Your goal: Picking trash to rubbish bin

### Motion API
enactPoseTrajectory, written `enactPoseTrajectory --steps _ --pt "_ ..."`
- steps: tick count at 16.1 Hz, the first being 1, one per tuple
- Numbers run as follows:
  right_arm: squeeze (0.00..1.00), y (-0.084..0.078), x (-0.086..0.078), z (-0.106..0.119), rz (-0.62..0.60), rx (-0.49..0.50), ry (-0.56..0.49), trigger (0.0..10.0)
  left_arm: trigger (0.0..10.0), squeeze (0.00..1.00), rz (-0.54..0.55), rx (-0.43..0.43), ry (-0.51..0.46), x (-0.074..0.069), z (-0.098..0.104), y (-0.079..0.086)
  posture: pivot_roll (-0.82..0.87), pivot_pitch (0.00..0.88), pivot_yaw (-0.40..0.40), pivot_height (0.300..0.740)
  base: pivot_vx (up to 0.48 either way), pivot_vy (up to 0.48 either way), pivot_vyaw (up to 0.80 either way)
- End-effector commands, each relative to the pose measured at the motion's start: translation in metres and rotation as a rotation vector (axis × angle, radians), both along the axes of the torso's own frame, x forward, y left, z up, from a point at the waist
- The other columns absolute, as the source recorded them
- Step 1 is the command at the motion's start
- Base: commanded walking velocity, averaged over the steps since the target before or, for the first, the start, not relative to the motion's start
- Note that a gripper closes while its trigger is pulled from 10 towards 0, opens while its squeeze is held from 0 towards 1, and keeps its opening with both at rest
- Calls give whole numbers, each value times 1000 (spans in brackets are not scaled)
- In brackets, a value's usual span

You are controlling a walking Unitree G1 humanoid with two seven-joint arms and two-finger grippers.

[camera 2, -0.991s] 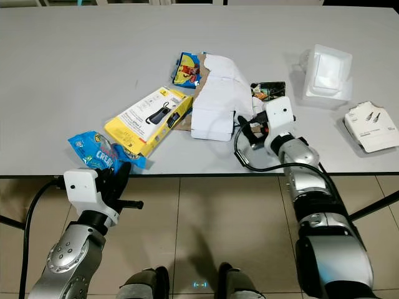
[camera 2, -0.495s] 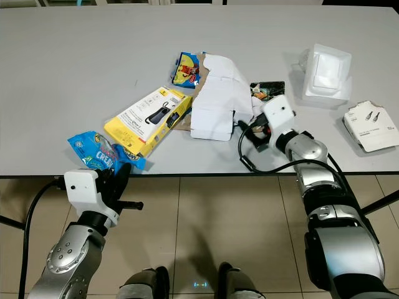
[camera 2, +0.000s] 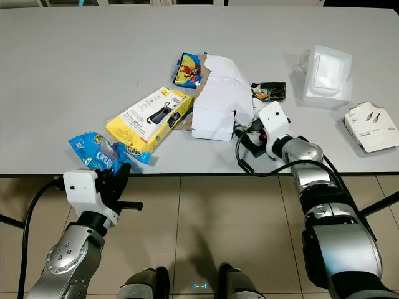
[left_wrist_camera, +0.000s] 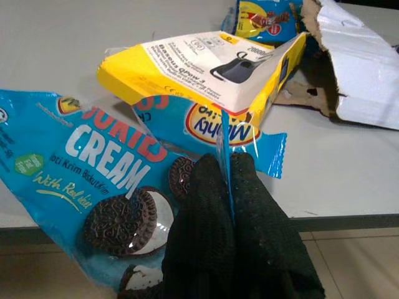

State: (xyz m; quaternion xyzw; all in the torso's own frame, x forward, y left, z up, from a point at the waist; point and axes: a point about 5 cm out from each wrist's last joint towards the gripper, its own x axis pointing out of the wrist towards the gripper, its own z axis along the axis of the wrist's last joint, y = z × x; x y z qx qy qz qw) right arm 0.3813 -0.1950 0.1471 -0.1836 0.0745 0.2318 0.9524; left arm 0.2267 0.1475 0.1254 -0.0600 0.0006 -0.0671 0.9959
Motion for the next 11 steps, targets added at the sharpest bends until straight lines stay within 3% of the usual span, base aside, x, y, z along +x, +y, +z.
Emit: enactPoseTrajectory --steps 1,3,4,5,6,7,8,9,11 --pt "0 -7 -9 -27 -30 -75 131 10000 2039 0 4 0 10 -4 -1 1 74 213 28 740 0 0 0" --pt "0 -9 -8 -28 -54 -82 141 10000 1922 0 5 -2 12 -4 -1 1 76 214 26 740 0 0 0" --pt "0 -10 -8 -29 -73 -90 143 0 1961 0 -1 -5 20 -5 -2 1 75 214 25 740 0 0 0" --pt "0 -10 -8 -30 -73 -101 145 0 2471 0 -28 -24 41 -6 -5 0 75 214 25 740 0 0 0" --pt "0 -9 -9 -30 -69 -107 145 0 4118 0 -58 -45 60 -6 -7 -2 75 214 25 740 0 0 0" --pt "0 -9 -9 -31 -71 -105 145 0 4118 0 -89 -53 72 -7 -8 -4 75 214 25 740 0 0 0" --pt "0 -10 -9 -31 -72 -105 145 0 8000 0 -160 -62 77 -10 -7 -11 74 215 25 740 0 0 0" --pt "0 -10 -9 -31 -72 -105 145 0 9412 0 -189 -61 73 -11 -7 -13 74 215 25 740 0 0 0" --pt "0 -9 -10 -32 -72 -105 146 0 10000 0 -237 -32 69 -13 -6 -17 74 215 25 740 0 0 0"
